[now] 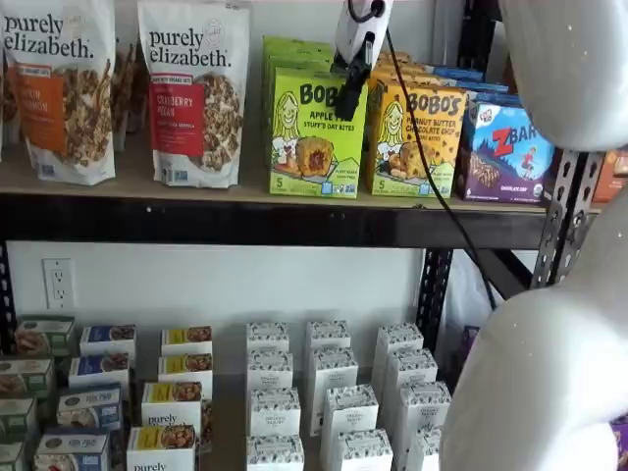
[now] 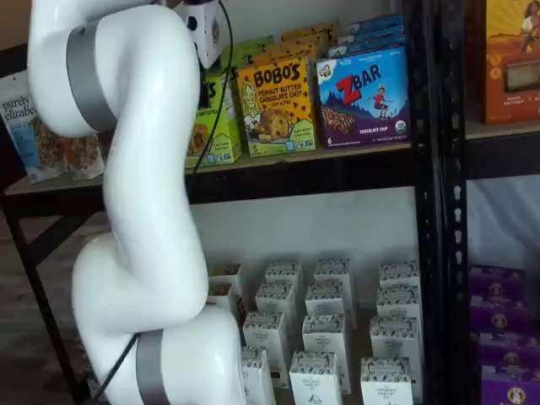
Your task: Pick the green box on the top shelf, the fourth from the left
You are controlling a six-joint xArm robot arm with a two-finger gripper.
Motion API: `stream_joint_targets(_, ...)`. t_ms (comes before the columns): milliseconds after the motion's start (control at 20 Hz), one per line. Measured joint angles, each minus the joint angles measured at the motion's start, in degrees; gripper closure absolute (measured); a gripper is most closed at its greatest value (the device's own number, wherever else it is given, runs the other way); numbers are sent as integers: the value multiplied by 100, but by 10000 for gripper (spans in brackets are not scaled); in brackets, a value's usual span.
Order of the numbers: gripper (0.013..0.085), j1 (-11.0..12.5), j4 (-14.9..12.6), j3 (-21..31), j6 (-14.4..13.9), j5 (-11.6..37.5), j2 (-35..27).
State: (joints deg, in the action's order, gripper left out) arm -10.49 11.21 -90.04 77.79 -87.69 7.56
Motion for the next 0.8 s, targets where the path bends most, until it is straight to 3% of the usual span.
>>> stream_joint_targets(50,330,0,2,-1,0,-3,-1)
stream_joint_targets(800,330,-32,14,-70,-37,-49,-42)
